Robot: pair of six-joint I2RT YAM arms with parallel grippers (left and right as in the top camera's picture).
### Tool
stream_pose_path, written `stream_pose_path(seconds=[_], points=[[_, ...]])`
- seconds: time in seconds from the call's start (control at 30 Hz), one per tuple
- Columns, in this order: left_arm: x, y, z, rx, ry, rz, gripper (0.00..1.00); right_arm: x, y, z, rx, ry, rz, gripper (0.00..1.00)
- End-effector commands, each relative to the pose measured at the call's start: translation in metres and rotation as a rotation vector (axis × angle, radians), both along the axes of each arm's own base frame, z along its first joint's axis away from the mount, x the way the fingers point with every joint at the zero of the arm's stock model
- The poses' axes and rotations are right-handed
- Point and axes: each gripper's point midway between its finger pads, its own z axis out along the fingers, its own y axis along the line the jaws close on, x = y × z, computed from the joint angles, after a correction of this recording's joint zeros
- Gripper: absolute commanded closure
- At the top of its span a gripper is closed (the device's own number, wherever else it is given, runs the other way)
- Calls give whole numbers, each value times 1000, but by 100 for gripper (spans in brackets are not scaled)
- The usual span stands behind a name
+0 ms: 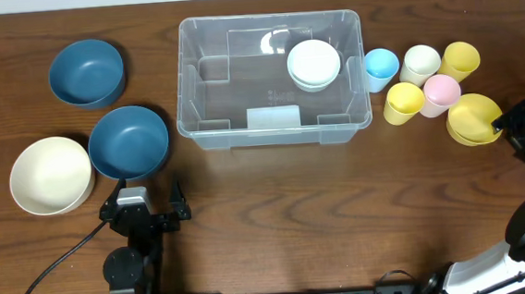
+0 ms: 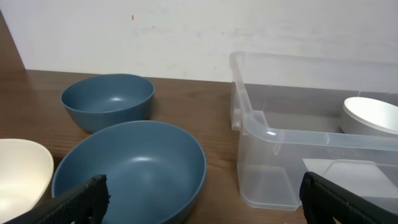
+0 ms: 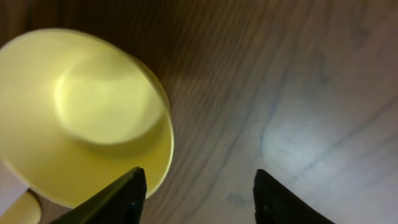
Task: Pack container
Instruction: 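Move the right gripper to the yellow bowl and grasp its rim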
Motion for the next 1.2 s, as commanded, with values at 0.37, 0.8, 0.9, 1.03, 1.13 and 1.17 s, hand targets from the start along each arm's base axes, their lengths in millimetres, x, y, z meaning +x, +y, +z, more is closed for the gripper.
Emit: stream_pose_path(seconds=[0.37,0.8,0.9,1.03,1.13,1.17], points=[[-1,0,-15,13,46,-2,2,6,22,-44,11,-77,61,61],[-1,0,-15,13,46,-2,2,-19,60,-49,103,62,67,99],[-1,0,-15,13,46,-2,2,-28,73,-50,132,115,87,99],[-1,0,-15,13,46,-2,2,-36,96,-49,158,176,199,99],[-1,0,-15,13,46,-2,2,-42,121,-45,172,226,334,99],[-1,0,-15,13,46,-2,2,-43,126,-43,173,234,360,99]])
